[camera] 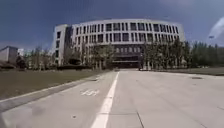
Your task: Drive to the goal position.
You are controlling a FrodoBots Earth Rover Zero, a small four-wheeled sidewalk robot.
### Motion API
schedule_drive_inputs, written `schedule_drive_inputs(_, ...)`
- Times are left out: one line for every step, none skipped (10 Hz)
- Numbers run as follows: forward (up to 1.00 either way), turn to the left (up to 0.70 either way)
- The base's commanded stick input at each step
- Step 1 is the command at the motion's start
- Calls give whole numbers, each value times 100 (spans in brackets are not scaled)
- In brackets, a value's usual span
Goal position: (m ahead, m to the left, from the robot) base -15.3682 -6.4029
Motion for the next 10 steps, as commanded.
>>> schedule_drive_inputs(70,0)
schedule_drive_inputs(70,0)
schedule_drive_inputs(70,1)
schedule_drive_inputs(70,0)
schedule_drive_inputs(70,0)
schedule_drive_inputs(70,1)
schedule_drive_inputs(70,1)
schedule_drive_inputs(70,1)
schedule_drive_inputs(70,1)
schedule_drive_inputs(70,1)
